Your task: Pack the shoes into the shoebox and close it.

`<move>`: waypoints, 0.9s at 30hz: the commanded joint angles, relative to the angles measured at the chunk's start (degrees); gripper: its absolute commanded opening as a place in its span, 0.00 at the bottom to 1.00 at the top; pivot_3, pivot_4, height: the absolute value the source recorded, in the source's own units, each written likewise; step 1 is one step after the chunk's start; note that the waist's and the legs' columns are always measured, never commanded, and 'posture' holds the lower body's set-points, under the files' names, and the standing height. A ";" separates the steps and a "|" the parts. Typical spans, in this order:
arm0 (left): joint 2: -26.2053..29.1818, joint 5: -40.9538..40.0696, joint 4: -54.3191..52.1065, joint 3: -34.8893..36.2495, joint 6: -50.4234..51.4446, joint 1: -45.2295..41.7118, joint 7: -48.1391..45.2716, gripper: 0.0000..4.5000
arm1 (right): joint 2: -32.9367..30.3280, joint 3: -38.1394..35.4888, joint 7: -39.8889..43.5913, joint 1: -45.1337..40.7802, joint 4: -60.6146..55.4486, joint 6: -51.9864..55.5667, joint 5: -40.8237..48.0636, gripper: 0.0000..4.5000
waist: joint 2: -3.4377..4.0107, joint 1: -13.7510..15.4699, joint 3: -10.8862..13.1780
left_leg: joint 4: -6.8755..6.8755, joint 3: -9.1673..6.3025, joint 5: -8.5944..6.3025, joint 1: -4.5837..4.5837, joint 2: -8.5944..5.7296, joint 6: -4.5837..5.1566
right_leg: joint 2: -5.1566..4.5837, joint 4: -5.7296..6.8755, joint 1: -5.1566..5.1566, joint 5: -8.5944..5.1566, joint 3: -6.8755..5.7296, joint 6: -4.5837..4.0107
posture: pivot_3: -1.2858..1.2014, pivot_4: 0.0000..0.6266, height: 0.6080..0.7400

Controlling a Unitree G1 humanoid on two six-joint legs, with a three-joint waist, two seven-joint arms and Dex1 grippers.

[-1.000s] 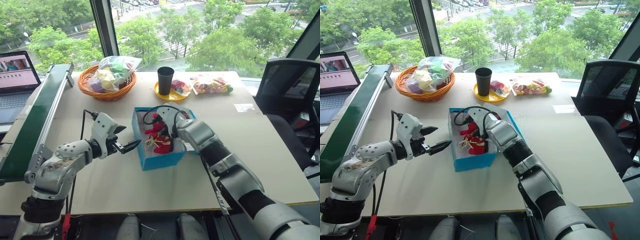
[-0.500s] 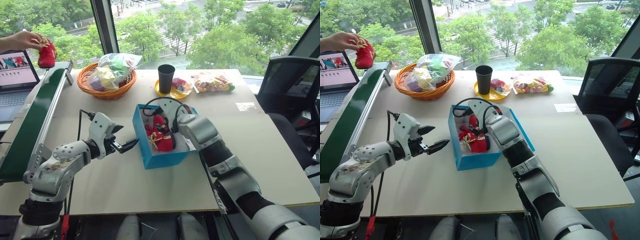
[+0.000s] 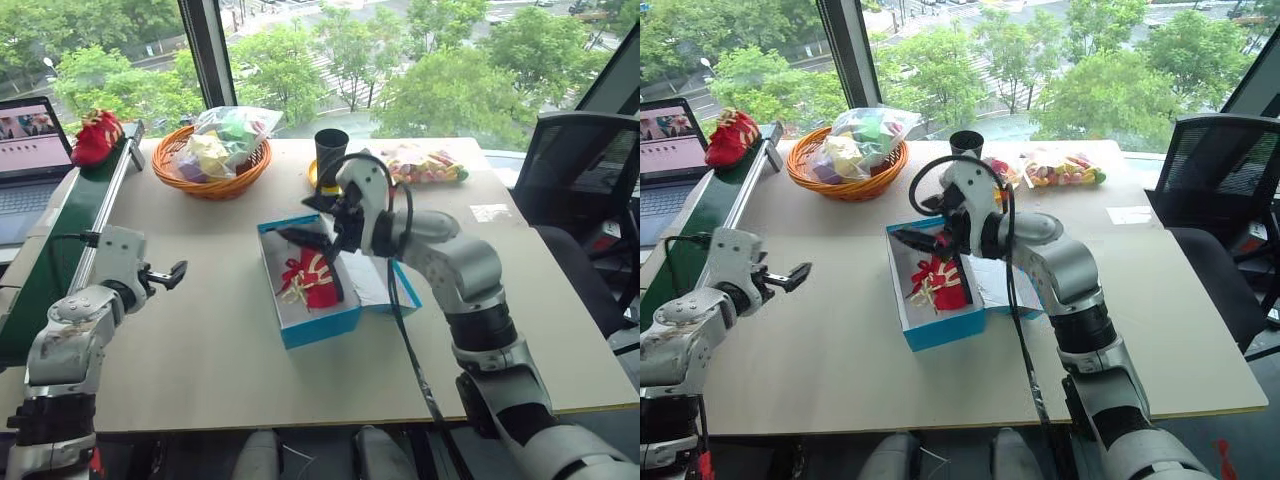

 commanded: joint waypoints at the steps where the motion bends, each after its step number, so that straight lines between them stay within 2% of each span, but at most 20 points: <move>1: 0.11 1.45 2.59 4.62 -5.80 -1.01 2.69 1.00 | 1.28 0.74 0.98 0.44 -1.20 -3.82 0.64 0.99 | 0.00 0.05 0.00 | 0.01 0.00 0.00 0.00 -0.01 0.00 | -0.01 0.03 -0.01 0.00 0.00 0.00 | 0.52 0.24 1.00; 5: -1.53 -1.83 5.54 10.92 -10.33 -0.85 3.46 1.00 | 4.06 2.20 -0.36 3.55 2.88 -8.96 -1.44 0.99 | -0.04 0.36 -0.03 | 0.02 0.00 0.00 0.06 -0.01 -0.01 | -0.01 0.02 0.05 0.00 0.00 0.00 | 0.52 0.24 1.00; 15: 0.12 -0.92 14.75 14.50 -19.57 -1.91 3.91 1.00 | 4.20 3.36 2.31 5.58 3.85 -12.26 -1.85 0.99 | -0.04 0.47 -0.03 | 0.02 0.00 0.00 0.06 -0.03 -0.01 | -0.03 0.07 0.03 0.00 -0.02 0.00 | 0.52 0.24 1.00; 22: 8.15 3.49 34.40 11.58 -29.24 -7.58 0.62 1.00 | 4.46 3.20 0.84 5.59 3.01 -14.48 -3.61 0.99 | -0.05 0.30 -0.03 | 0.02 0.01 0.00 0.07 -0.03 -0.01 | 0.00 0.13 0.00 0.00 -0.02 0.00 | 0.52 0.24 1.00; 27: 13.38 6.16 47.51 7.42 -32.96 -15.77 -3.76 1.00 | 4.47 2.96 -0.06 5.67 2.73 -12.75 -3.22 0.99 | -0.06 0.55 -0.03 | 0.02 -0.01 0.00 0.06 -0.03 -0.01 | -0.01 0.13 0.00 0.00 -0.08 0.00 | 0.52 0.24 1.00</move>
